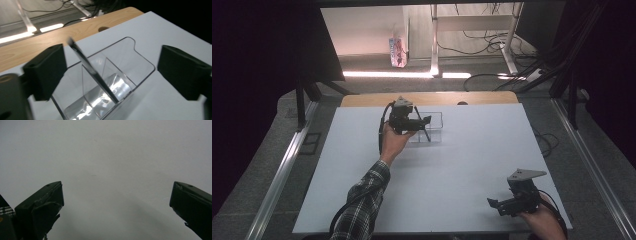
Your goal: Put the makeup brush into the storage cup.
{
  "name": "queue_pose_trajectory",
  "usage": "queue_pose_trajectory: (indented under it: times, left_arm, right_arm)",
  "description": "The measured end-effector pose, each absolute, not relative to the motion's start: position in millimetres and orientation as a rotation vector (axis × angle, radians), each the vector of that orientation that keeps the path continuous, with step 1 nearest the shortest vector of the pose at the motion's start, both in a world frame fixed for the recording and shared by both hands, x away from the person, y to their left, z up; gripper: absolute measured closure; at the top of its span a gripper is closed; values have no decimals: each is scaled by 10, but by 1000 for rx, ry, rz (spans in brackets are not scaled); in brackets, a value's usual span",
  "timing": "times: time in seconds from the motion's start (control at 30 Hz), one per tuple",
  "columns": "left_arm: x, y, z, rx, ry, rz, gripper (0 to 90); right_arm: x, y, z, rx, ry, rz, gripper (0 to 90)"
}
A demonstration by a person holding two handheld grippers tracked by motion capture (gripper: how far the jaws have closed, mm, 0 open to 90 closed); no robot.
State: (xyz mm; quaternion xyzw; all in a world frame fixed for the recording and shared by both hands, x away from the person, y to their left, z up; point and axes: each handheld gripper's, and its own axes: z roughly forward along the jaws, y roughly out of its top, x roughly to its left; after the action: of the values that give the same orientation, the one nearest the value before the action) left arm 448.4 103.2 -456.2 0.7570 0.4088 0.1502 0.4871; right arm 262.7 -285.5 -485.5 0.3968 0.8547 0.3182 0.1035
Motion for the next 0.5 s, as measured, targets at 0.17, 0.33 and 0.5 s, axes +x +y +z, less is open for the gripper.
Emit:
queue_pose_trajectory:
  times: [0.17, 0.33, 0.5]
  left_arm:
    - [4483, 1080, -4544, 1844, 990, 357, 17]
    - [4468, 1130, -4523, 1858, 976, 359, 1]
    - [4441, 1176, -4492, 1868, 965, 365, 0]
  right_arm:
    - [2628, -2854, -4858, 1172, 2522, 935, 0]
    - [2628, -2854, -4859, 1172, 2522, 937, 0]
    - [2626, -2852, -4855, 1171, 2523, 939, 0]
